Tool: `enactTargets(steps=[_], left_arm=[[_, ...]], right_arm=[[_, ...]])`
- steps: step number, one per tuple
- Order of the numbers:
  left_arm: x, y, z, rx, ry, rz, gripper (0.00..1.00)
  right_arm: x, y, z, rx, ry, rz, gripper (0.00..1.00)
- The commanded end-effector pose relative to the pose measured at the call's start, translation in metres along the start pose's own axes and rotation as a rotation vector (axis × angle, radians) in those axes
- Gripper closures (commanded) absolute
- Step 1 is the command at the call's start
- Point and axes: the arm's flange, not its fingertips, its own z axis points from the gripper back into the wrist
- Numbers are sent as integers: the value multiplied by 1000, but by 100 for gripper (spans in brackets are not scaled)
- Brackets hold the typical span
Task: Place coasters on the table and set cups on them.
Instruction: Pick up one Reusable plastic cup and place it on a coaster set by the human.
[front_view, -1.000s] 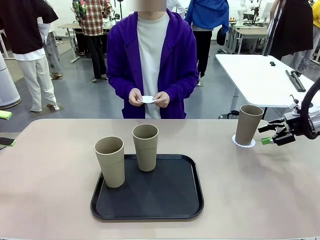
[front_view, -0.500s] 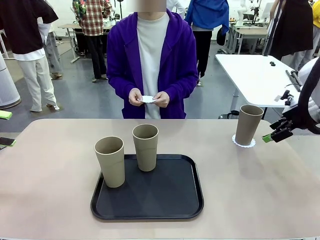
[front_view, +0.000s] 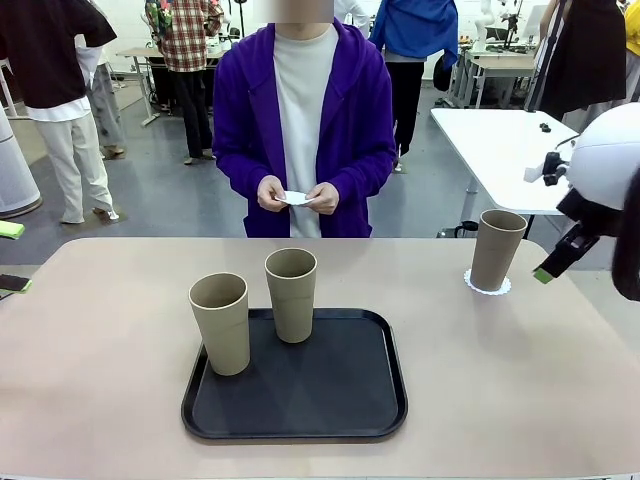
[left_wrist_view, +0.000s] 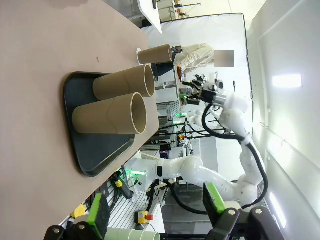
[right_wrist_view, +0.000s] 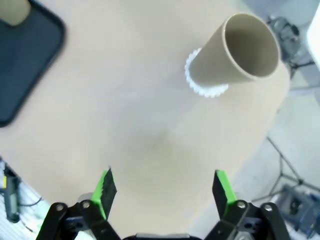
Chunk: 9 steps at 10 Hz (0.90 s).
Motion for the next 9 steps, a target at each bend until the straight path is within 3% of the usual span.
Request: enactTargets(steps=[1, 4, 5, 9], left_arm=[[-1, -1, 1, -14, -4, -16, 0], [-1, -1, 1, -14, -4, -16, 0], [-1, -1, 1, -14, -4, -16, 0], [-1, -1, 1, -14, -4, -16, 0]], right_arm=[[5, 26, 37, 21, 49, -8, 0], [12, 19, 55, 65, 110, -26, 0], [4, 33, 53, 5, 67, -9, 0], [4, 33, 53, 5, 67, -9, 0]])
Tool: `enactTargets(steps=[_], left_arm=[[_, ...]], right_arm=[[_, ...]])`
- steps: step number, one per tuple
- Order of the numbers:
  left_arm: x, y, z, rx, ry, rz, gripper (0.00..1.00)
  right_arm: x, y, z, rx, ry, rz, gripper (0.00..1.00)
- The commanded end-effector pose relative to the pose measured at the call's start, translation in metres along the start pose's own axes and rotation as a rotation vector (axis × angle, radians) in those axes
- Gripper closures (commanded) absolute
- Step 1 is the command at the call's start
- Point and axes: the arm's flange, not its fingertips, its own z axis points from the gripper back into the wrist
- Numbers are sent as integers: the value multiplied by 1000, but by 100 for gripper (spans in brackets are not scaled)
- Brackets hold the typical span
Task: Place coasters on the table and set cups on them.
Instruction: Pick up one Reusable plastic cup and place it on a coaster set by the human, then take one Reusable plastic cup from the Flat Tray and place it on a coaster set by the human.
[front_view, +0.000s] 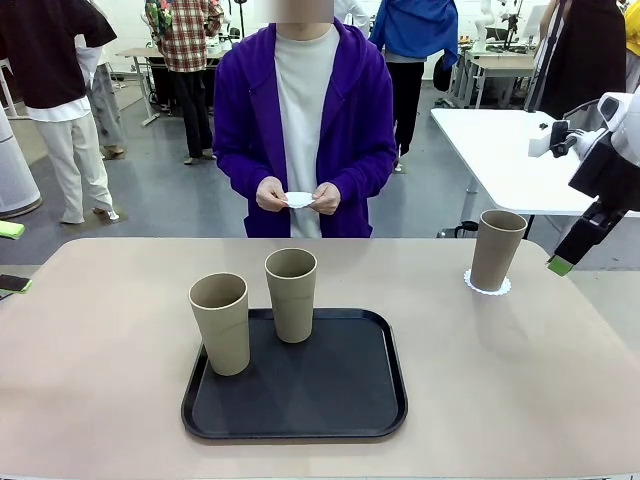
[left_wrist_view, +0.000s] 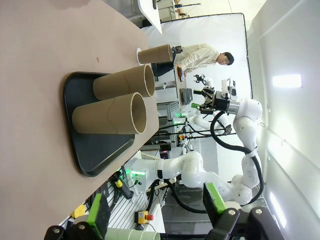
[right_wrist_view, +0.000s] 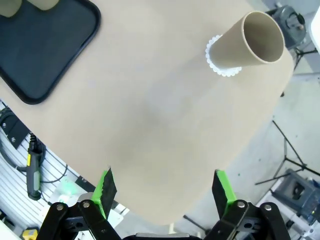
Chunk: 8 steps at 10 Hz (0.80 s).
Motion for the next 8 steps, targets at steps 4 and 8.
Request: enactTargets(steps=[4, 8], left_arm=[[-1, 0, 1, -14, -4, -16, 0], [-1, 0, 1, -14, -4, -16, 0]], right_arm=[[-2, 2, -6, -30, -1, -21, 0], [-2, 2, -6, -30, -1, -21, 0]])
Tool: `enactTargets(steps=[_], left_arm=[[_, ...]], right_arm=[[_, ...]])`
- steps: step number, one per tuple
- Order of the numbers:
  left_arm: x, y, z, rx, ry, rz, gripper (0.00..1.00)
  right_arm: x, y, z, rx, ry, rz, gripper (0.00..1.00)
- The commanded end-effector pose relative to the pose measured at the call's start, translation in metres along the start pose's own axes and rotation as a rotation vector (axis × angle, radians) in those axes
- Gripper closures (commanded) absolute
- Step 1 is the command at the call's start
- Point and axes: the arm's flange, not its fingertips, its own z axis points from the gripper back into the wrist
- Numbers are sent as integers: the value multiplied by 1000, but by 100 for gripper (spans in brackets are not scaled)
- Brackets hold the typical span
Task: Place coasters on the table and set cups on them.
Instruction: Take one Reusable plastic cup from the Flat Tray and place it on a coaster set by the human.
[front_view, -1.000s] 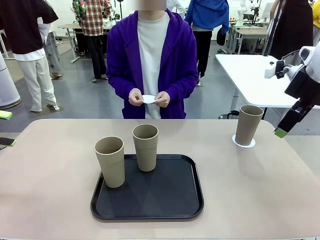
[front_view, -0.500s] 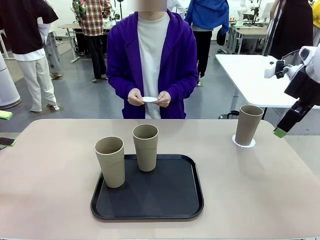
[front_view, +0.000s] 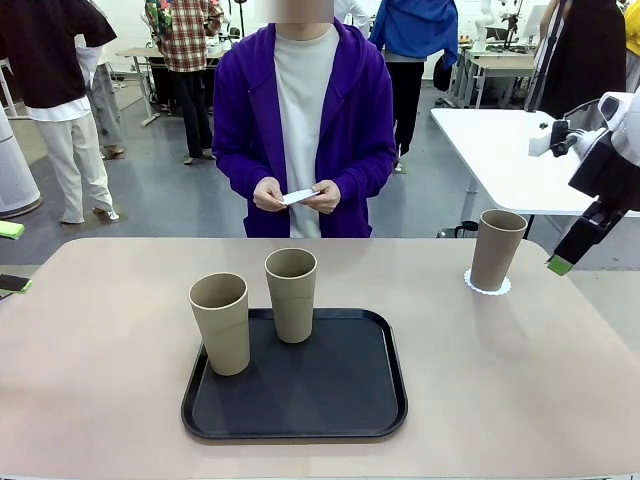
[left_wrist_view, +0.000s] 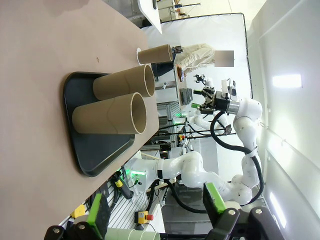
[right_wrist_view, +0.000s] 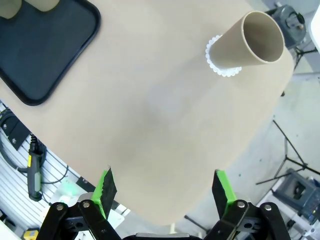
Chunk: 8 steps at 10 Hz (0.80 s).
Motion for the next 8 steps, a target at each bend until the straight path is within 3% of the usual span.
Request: enactTargets(steps=[1, 2, 4, 5, 6, 8], left_arm=[[-1, 0, 1, -14, -4, -16, 0], [-1, 0, 1, -14, -4, -16, 0], [-1, 0, 1, -14, -4, -16, 0], [-1, 0, 1, -14, -4, -16, 0], [-1, 0, 1, -14, -4, -16, 0], [-1, 0, 1, -14, -4, -16, 0]], right_arm=[[-2, 2, -6, -31, 0, -14, 0], [0, 0, 0, 0, 0, 0, 0], [-27, -66, 47, 418, -223, -261, 0], [-39, -109, 56, 512, -317, -398, 0], [-59, -154, 53, 627, -357, -566, 0], [-101, -209, 29, 795, -407, -755, 0]])
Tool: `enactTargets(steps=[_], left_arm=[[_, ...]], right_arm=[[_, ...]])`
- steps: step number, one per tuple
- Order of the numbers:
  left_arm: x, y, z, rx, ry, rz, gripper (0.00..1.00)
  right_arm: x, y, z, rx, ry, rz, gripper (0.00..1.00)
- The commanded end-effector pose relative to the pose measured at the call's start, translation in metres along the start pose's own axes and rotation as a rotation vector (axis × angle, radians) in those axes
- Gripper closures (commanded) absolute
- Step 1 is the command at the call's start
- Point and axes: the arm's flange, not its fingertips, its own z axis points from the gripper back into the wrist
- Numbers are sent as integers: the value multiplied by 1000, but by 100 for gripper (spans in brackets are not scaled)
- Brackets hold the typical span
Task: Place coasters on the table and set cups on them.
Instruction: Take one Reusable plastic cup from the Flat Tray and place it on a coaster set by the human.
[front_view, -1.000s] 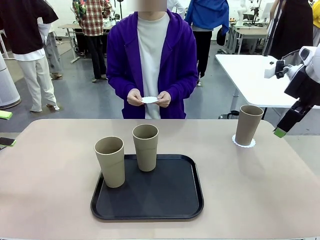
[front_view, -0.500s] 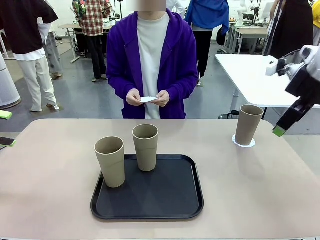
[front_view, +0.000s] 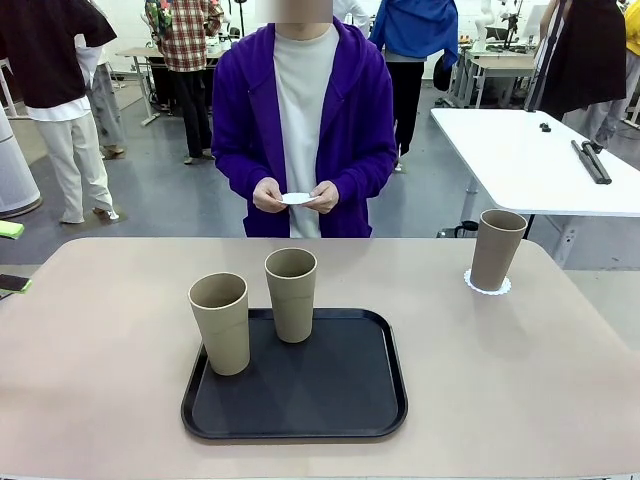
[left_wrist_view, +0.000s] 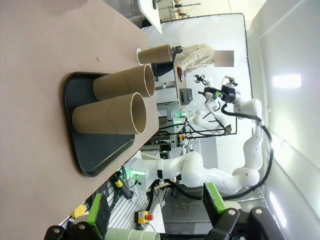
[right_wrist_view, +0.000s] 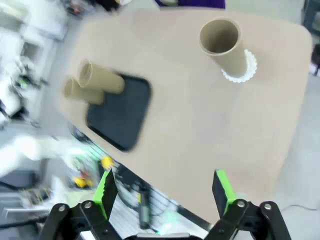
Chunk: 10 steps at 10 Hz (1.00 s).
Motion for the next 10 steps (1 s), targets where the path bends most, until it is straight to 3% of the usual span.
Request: enactTargets(steps=[1, 4, 6, 7, 10], left_arm=[[-1, 0, 1, -14, -4, -16, 0], [-1, 0, 1, -14, -4, -16, 0], [-1, 0, 1, -14, -4, -16, 0], [-1, 0, 1, -14, -4, -16, 0], [-1, 0, 1, -14, -4, -16, 0]], right_arm=[[6, -51, -2, 268, -94, -199, 0], [-14, -122, -30, 523, -51, -163, 0], [-25, -141, -52, 556, -49, -177, 0], [-32, -145, -61, 549, -3, -196, 0], [-51, -148, -72, 533, -43, -230, 0]])
